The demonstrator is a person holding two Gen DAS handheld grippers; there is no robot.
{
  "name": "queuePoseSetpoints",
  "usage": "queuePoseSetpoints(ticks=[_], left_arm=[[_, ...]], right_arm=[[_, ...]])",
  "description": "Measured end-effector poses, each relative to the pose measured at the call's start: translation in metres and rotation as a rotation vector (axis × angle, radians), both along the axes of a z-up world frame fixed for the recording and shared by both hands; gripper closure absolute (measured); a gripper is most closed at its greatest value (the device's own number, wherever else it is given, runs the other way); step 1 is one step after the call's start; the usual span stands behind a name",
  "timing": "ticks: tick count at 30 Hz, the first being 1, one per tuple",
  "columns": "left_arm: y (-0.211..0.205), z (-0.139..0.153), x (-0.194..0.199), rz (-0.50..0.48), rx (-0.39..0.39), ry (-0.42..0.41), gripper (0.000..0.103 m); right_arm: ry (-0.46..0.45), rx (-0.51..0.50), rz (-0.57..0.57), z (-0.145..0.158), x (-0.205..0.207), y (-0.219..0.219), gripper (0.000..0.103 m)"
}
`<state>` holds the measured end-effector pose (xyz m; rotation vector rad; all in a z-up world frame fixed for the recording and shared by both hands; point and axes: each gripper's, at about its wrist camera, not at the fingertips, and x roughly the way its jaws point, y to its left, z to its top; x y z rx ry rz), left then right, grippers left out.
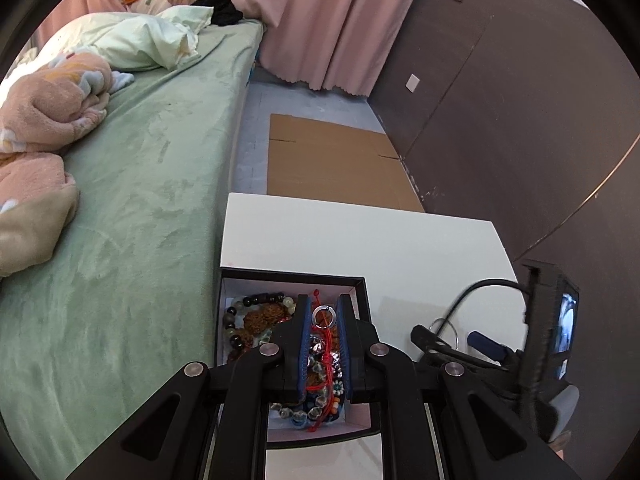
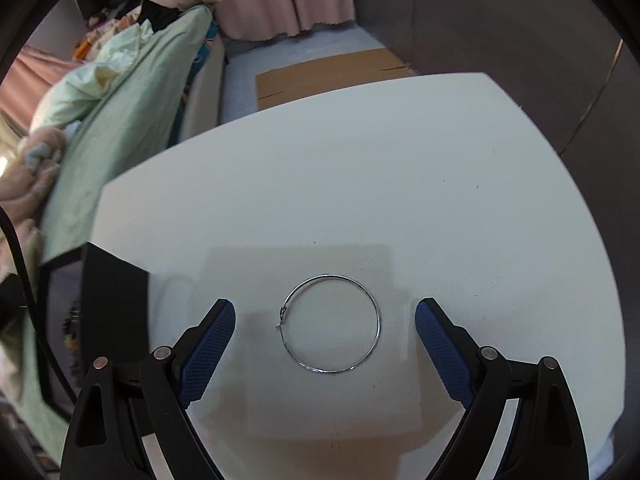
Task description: Organize jewelry
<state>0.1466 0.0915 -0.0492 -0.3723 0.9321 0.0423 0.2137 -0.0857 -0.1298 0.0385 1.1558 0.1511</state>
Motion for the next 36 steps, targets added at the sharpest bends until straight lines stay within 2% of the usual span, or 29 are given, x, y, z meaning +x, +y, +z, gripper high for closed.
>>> queuePoseSetpoints(ticks=[4, 7, 13, 15, 18, 19, 20, 22, 23, 24, 25, 28, 32, 34, 35, 36], left_arm=[[0.003, -0.001, -0.004, 0.000, 0.007, 0.008, 0.090], [0.006, -0.005, -0.005, 0.004, 0.012, 0.030, 0.090], [0.007, -0.009, -0.007, 0.005, -0.001, 0.038, 0.089], [0.008, -0.011, -0.006, -0.003, -0.031, 0.054, 0.089], [0.011, -0.016, -0.008, 0.007, -0.076, 0.066, 0.086], [0.012, -0.016, -0.009, 0.012, -0.082, 0.069, 0.073], [0.013, -0.015, -0.011, 0.019, -0.087, 0.065, 0.050], [0.016, -0.010, -0.015, 0.042, -0.095, 0.033, 0.028], [0.018, -0.008, -0.016, 0.053, -0.097, 0.022, 0.028], [0.020, -0.005, -0.019, 0.063, -0.102, 0.011, 0.028], [0.022, -0.004, -0.020, 0.067, -0.106, 0.007, 0.028], [0.025, -0.005, -0.022, 0.078, -0.118, 0.011, 0.028], [0.025, -0.005, -0.025, 0.072, -0.131, 0.009, 0.028], [0.025, -0.003, -0.026, 0.066, -0.130, 0.003, 0.028], [0.025, -0.002, -0.027, 0.064, -0.133, 0.002, 0.028], [0.025, -0.002, -0.027, 0.063, -0.135, 0.001, 0.028]], right_arm=[[-0.023, -0.084, 0.009, -0.002, -0.006, 0.010, 0.011], [-0.029, -0.087, -0.004, 0.000, -0.010, 0.004, 0.015], [-0.047, -0.092, 0.004, 0.004, -0.021, -0.005, 0.035], [-0.054, -0.090, 0.016, 0.006, -0.023, -0.006, 0.053], [-0.050, -0.077, 0.038, 0.008, -0.024, -0.008, 0.053], [-0.048, -0.071, 0.043, 0.008, -0.023, -0.009, 0.053], [-0.044, -0.059, 0.044, 0.008, -0.021, -0.008, 0.053], [-0.030, -0.005, 0.039, 0.008, -0.020, -0.014, 0.054], [-0.024, 0.021, 0.037, 0.009, -0.020, -0.017, 0.061], [-0.023, 0.058, 0.039, 0.011, -0.021, -0.020, 0.101], [0.007, 0.087, 0.043, 0.009, -0.021, -0.023, 0.097], [0.043, 0.148, 0.034, 0.004, -0.022, -0.033, 0.097], [0.036, 0.207, 0.024, 0.010, -0.025, -0.040, 0.097], [0.015, 0.192, 0.028, 0.018, -0.026, -0.041, 0.092], [0.011, 0.189, 0.034, 0.021, -0.028, -0.043, 0.077], [0.010, 0.189, 0.036, 0.023, -0.028, -0.045, 0.052]])
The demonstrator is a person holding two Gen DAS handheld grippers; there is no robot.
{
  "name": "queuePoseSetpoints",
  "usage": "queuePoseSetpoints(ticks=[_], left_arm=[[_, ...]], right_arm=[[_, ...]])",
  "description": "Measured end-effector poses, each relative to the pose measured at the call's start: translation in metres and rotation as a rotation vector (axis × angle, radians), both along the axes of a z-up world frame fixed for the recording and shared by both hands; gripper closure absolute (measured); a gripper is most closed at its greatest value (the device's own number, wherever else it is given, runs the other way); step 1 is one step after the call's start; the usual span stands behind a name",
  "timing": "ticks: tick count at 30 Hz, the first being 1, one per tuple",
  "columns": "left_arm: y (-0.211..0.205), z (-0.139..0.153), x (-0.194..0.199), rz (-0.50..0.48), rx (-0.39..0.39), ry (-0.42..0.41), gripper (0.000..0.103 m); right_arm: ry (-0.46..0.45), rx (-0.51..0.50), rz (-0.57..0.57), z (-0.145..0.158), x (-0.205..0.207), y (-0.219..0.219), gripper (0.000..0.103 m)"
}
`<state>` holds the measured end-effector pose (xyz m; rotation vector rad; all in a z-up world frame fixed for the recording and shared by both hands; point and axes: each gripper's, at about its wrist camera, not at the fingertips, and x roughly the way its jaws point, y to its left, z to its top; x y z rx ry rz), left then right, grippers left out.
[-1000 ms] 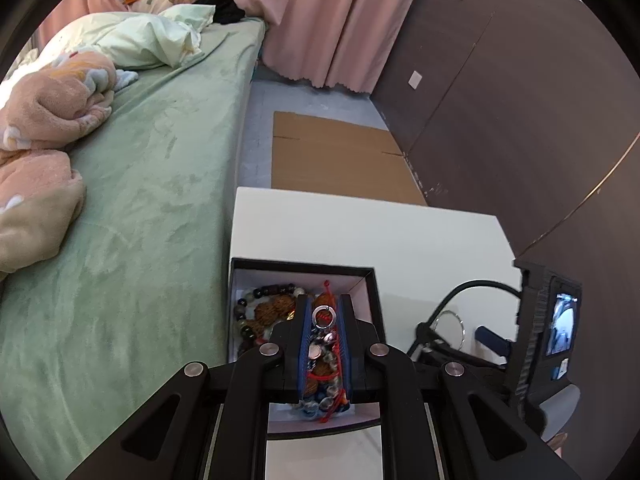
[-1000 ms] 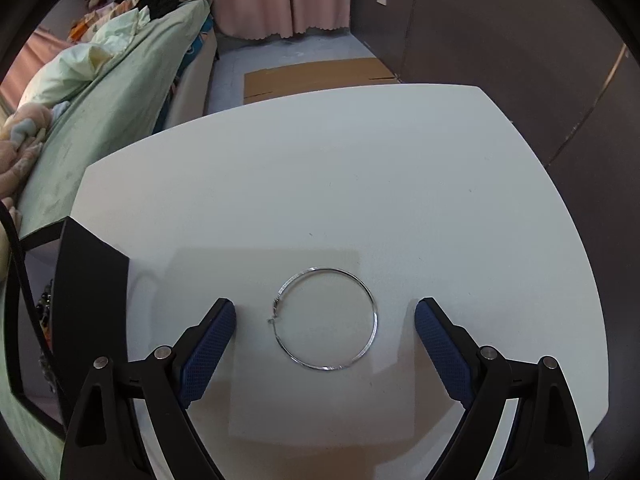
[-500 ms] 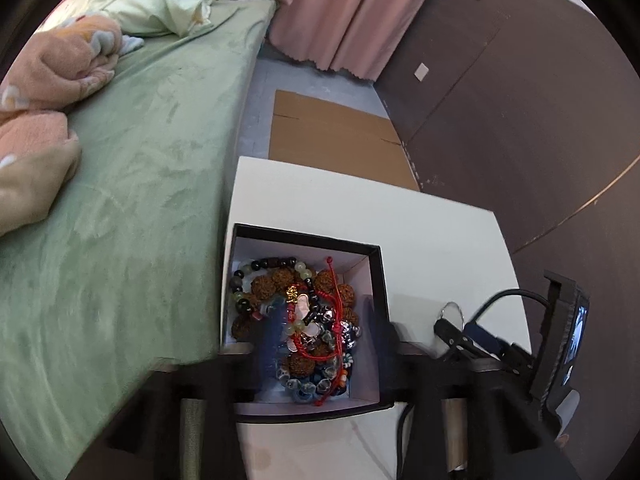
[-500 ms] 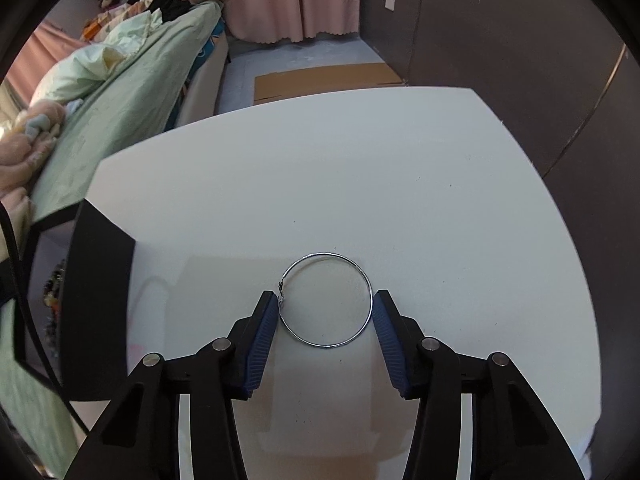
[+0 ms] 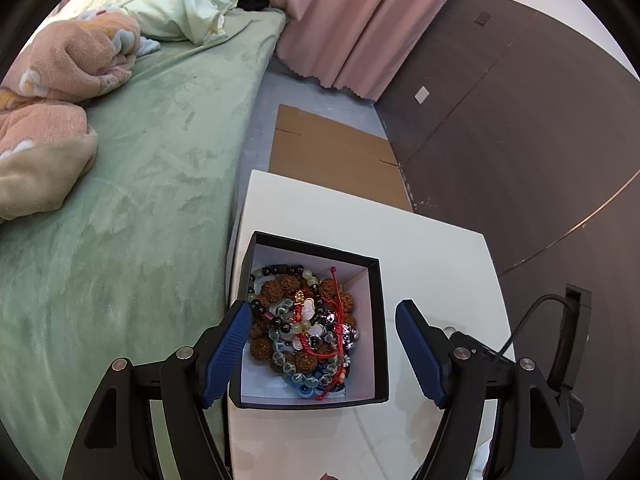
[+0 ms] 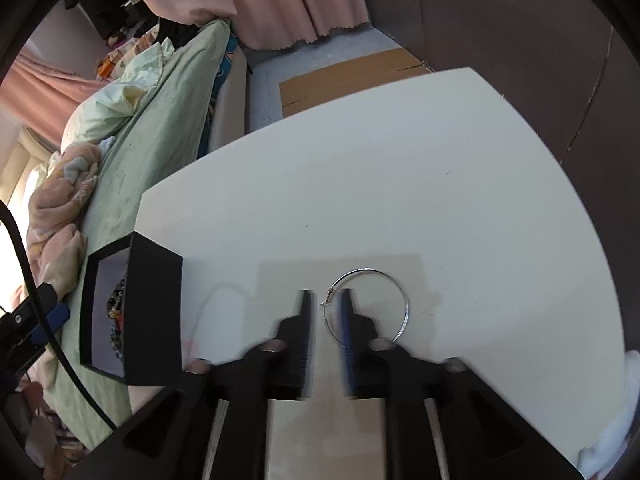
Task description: Organize jewelry
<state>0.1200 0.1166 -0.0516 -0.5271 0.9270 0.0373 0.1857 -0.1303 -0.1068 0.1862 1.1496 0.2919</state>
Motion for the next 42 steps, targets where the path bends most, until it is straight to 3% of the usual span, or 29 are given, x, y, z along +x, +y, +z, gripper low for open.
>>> queuePoseSetpoints(ticks=[2, 5, 8, 12, 18, 23, 26, 29, 31, 33, 42], left_arm=[[0.001, 0.000, -0.001, -0.002, -0.004, -0.001, 0.028], [0.003, 0.001, -0.003, -0.003, -0.005, -0.003, 0.028], [0.007, 0.005, -0.007, 0.004, -0.008, -0.014, 0.028], [0.010, 0.009, -0.011, 0.011, -0.005, -0.029, 0.028], [0.010, 0.007, -0.009, 0.005, 0.014, -0.010, 0.028], [0.007, 0.001, -0.007, -0.013, 0.052, 0.023, 0.028], [0.005, 0.000, -0.009, -0.026, 0.057, 0.027, 0.027], [0.007, -0.002, -0.012, -0.022, 0.050, 0.033, 0.027], [0.009, -0.003, -0.014, -0.018, 0.035, 0.033, 0.027], [0.008, -0.001, -0.017, -0.017, 0.030, 0.028, 0.027], [0.013, 0.009, -0.032, -0.001, 0.032, -0.005, 0.027]], right_arm=[[-0.016, -0.019, 0.000, 0.004, -0.001, -0.004, 0.037], [-0.019, -0.071, 0.078, 0.007, 0.008, -0.001, 0.037], [-0.010, -0.096, 0.227, 0.010, 0.016, 0.008, 0.037], [-0.068, -0.226, 0.463, 0.014, 0.017, 0.024, 0.037], [-0.038, -0.256, 0.611, 0.005, 0.021, 0.024, 0.036], [-0.008, -0.287, 0.676, -0.013, 0.022, 0.028, 0.036], [-0.026, -0.314, 0.697, -0.020, 0.019, 0.030, 0.027], [-0.028, -0.319, 0.702, -0.021, 0.018, 0.029, 0.027], [-0.030, -0.317, 0.701, -0.018, 0.019, 0.025, 0.032], [-0.031, -0.317, 0.684, -0.015, 0.021, 0.020, 0.051], [-0.027, -0.294, 0.627, -0.009, 0.009, 0.011, 0.052]])
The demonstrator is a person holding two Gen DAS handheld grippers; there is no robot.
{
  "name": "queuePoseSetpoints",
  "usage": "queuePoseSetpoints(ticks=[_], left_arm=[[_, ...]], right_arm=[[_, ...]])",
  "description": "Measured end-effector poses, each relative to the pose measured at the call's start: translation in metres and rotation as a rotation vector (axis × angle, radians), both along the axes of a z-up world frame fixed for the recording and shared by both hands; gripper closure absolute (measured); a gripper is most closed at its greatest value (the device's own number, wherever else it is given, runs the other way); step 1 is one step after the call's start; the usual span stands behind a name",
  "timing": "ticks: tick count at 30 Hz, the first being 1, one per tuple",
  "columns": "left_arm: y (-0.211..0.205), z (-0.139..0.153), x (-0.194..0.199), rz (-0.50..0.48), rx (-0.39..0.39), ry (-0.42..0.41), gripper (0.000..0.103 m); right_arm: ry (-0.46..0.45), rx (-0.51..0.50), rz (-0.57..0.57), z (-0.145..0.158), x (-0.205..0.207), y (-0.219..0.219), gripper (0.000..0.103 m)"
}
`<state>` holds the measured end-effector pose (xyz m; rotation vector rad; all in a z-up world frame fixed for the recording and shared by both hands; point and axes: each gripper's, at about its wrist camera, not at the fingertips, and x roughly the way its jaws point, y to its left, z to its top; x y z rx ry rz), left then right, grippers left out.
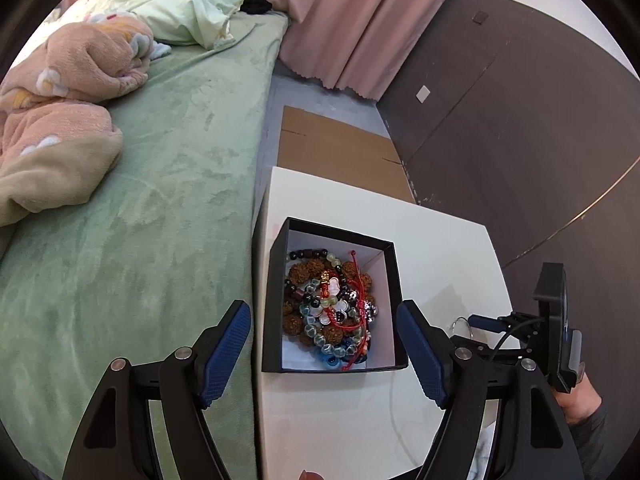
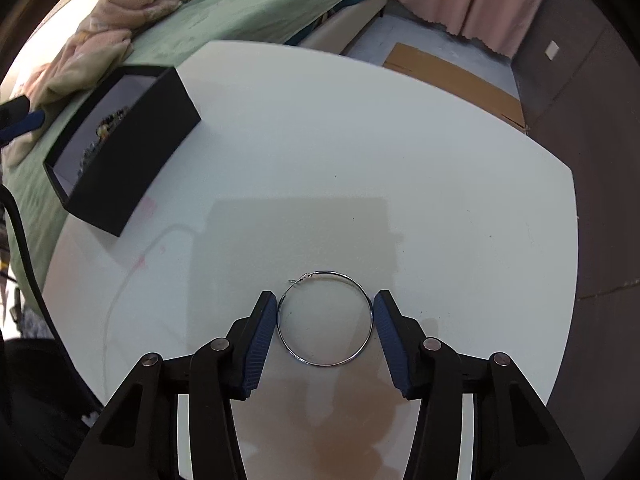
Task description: Organize jewelry
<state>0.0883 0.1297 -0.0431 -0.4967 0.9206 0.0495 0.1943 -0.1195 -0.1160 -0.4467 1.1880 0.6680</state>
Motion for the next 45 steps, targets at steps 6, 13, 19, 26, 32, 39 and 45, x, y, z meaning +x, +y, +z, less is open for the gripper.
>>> queuePoseSetpoints(ticks=[6, 13, 19, 26, 32, 39, 45], left_arm=[[0.004, 0.005, -0.010, 0.008, 0.003, -0.025, 0.015], [0.014, 0.009, -0.021, 0.041, -0.012, -0.050, 0.003], [0.033, 0.013, -0.035, 0.098, -0.006, -0.064, 0.002], [0.049, 0.014, -0.045, 0.156, -0.030, -0.073, 0.003], [0.050, 0.020, -0.053, 0.163, -0.025, -0.130, 0.004], [0.036, 0.030, -0.068, 0.201, 0.039, -0.239, 0.007], [0.030, 0.034, -0.074, 0.239, 0.028, -0.271, 0.007]], right_arm=[[-0.024, 0.119, -0.025, 0.031, -0.012, 0.009, 0.052], [-0.051, 0.249, -0.033, 0.068, -0.023, 0.039, 0.052], [-0.043, 0.322, -0.028, 0.085, -0.029, 0.076, 0.052], [-0.037, 0.393, -0.016, 0.097, -0.034, 0.107, 0.052], [-0.029, 0.431, -0.039, 0.106, -0.033, 0.123, 0.036], [-0.041, 0.509, -0.134, 0.115, -0.041, 0.090, 0.012], [-0.082, 0.525, -0.178, 0.119, -0.063, 0.056, 0.000]])
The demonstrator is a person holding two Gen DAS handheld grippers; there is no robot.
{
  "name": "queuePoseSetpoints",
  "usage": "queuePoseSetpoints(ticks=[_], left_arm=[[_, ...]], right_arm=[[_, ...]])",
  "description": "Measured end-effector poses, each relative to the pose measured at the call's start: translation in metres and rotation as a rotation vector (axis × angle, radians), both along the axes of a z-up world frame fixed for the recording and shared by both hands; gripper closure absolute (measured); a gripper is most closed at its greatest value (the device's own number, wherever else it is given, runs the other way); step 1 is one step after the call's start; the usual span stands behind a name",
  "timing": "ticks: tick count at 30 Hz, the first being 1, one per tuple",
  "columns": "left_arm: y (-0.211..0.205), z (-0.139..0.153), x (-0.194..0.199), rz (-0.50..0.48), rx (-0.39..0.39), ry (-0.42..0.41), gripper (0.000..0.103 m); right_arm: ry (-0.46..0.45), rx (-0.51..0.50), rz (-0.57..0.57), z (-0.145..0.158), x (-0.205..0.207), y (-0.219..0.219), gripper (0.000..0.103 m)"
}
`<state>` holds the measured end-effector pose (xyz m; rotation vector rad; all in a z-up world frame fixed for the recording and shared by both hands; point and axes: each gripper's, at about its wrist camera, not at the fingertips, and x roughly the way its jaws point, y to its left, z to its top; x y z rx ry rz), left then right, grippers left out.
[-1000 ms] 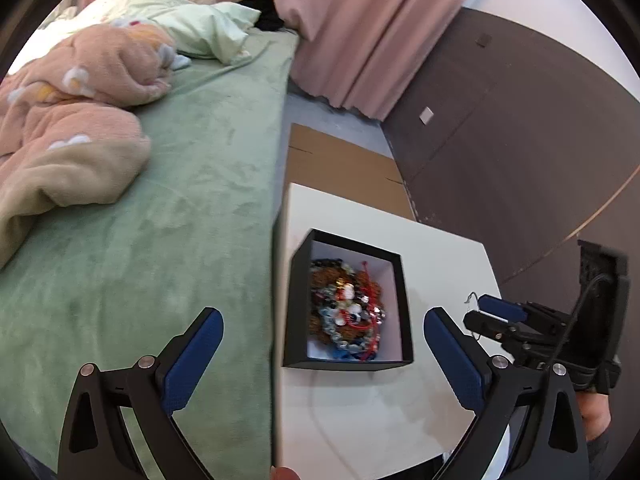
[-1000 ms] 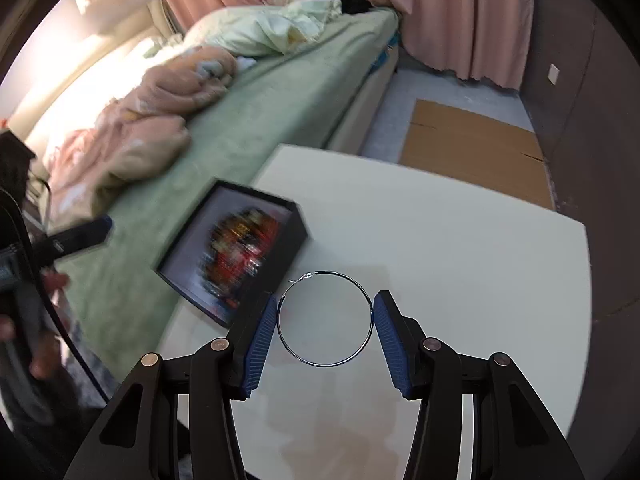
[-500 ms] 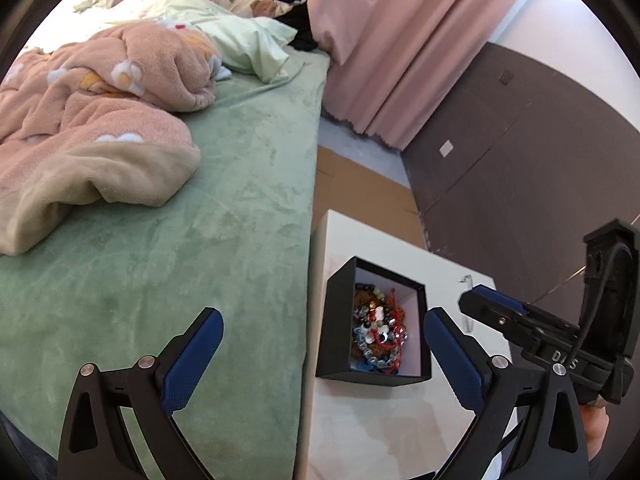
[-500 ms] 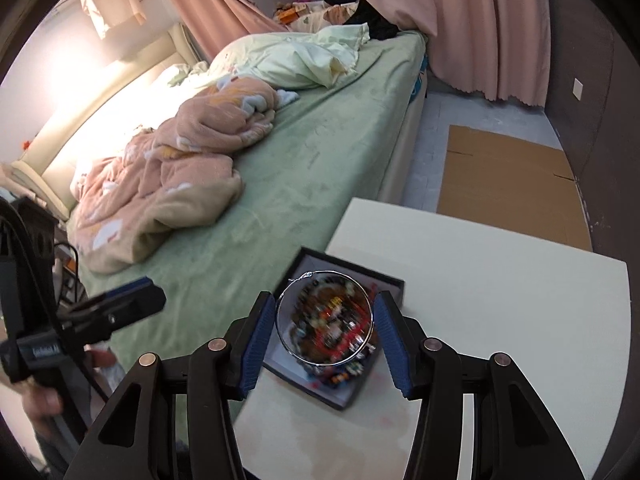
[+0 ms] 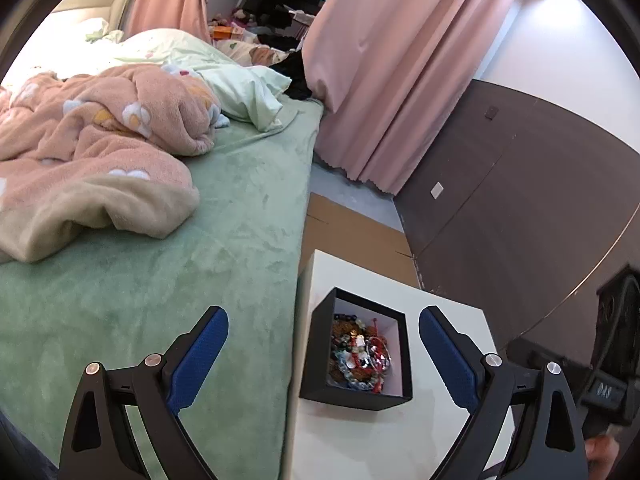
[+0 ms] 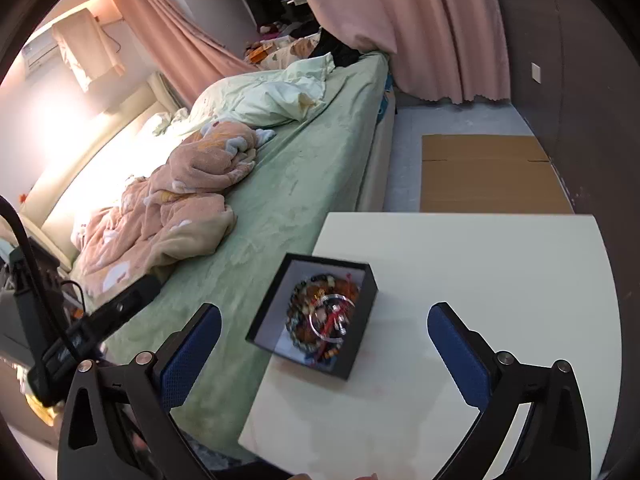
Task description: Organize jewelry
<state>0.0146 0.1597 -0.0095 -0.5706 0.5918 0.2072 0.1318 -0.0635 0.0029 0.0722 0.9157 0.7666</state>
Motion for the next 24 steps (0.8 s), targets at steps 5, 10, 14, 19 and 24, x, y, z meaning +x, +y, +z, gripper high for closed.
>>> queuePoseSetpoints(ticks=[5, 10, 14, 19, 24], left_arm=[[-0.020, 0.003, 0.003, -0.058, 0.037, 0.014, 0.007], [-0.054, 0.009, 0.004, -0.144, 0.144, 0.060, 0.007], [-0.076, 0.016, 0.000, -0.187, 0.206, 0.035, 0.005], [-0.095, 0.019, -0.001, -0.214, 0.214, 0.049, 0.004], [-0.117, 0.022, -0.004, -0.239, 0.261, 0.055, 0.004]], right_arm=[[0.007, 0.006, -0.044, -0.004, -0.013, -0.021, 0.000], [0.013, 0.030, -0.078, -0.010, -0.028, -0.046, 0.000], [0.010, -0.002, -0.130, -0.014, -0.037, -0.065, 0.000], [-0.007, 0.002, -0.196, -0.008, -0.050, -0.089, 0.000], [-0.048, -0.007, -0.251, 0.001, -0.063, -0.109, 0.000]])
